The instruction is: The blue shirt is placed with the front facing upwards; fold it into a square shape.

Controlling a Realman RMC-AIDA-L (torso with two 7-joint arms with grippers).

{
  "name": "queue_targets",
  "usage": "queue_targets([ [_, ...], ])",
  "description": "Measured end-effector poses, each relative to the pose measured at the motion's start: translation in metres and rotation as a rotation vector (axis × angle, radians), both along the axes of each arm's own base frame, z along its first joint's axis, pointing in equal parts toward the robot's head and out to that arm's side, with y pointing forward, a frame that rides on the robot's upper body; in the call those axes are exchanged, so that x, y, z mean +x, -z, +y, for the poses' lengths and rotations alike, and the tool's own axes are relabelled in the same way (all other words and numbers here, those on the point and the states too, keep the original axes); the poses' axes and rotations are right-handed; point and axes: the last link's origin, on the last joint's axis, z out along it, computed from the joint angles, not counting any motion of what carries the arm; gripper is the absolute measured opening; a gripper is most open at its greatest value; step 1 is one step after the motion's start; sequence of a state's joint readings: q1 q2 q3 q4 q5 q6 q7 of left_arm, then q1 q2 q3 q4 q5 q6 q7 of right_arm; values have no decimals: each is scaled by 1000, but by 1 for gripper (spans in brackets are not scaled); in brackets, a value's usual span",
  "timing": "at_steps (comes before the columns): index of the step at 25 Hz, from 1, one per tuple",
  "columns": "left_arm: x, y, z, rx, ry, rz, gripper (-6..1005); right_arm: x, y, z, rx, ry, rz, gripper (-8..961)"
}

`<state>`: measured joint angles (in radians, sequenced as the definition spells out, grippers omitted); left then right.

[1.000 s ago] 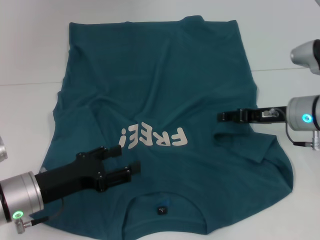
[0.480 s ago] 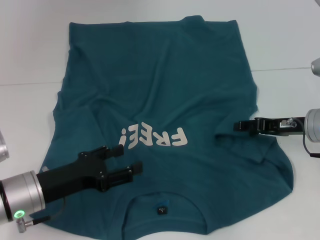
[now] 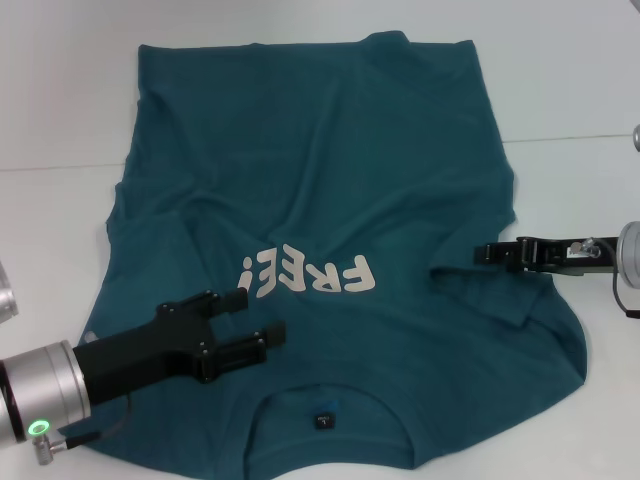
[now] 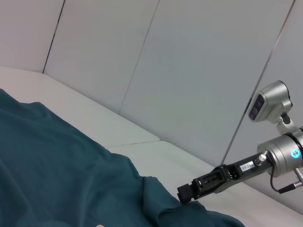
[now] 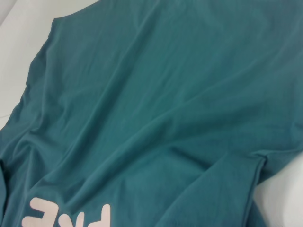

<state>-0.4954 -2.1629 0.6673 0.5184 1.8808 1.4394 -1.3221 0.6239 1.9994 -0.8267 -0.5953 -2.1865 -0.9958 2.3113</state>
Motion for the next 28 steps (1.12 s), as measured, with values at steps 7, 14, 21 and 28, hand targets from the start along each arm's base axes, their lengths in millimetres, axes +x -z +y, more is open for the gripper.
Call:
queue_targets([
  [7, 0, 0, 0, 0, 2, -2, 825, -7, 8, 4, 2, -11, 2, 622],
  [14, -1, -1, 0, 3, -2, -2, 826, -6, 11, 5, 10, -8, -12, 513],
  [21, -1, -1, 0, 6, -3, -3, 826, -7, 10, 6, 11, -16, -17, 254],
  [28, -2, -2, -1, 7, -6, -3, 826, -11, 10, 9, 12, -26, -20, 111],
])
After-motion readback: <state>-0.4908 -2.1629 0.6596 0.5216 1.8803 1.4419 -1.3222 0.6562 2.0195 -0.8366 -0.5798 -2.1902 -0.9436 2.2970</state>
